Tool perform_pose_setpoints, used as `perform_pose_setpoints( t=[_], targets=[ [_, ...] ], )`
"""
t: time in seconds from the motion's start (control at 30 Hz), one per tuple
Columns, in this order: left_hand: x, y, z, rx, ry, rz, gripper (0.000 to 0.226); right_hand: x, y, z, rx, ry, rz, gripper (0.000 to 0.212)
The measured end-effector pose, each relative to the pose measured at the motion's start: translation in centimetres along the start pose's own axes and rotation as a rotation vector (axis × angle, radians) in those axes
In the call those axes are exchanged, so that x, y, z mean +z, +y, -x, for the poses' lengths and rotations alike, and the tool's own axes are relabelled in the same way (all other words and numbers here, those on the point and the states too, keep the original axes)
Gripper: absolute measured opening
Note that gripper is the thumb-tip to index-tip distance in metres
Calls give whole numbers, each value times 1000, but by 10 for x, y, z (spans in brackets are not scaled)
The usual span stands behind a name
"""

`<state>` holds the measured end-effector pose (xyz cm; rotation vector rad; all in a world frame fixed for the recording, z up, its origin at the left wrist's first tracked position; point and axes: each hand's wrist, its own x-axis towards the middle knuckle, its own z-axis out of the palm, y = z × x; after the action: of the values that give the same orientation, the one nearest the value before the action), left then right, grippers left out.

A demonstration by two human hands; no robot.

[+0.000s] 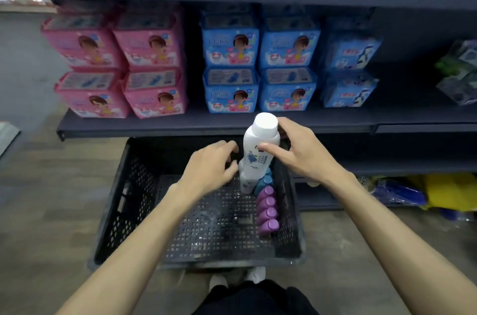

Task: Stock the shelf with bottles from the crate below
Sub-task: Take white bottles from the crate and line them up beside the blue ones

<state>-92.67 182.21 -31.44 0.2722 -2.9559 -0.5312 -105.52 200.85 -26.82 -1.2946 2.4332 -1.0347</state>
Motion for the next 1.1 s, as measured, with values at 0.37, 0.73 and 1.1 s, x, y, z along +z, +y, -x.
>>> perform_pose_setpoints(
  t=[0.37, 0.73, 1.1],
  targets=[
    [-149, 40, -64, 299, 368, -315, 23, -114, -95, -40, -160, 320, -35, 40],
    [-283, 93, -115, 337, 718, -391, 21, -237, -174, -86, -365, 433, 66, 41],
    [-300, 88, -140, 194, 565, -482, 23, -279, -170, -144, -335, 414, 113, 38]
  ],
)
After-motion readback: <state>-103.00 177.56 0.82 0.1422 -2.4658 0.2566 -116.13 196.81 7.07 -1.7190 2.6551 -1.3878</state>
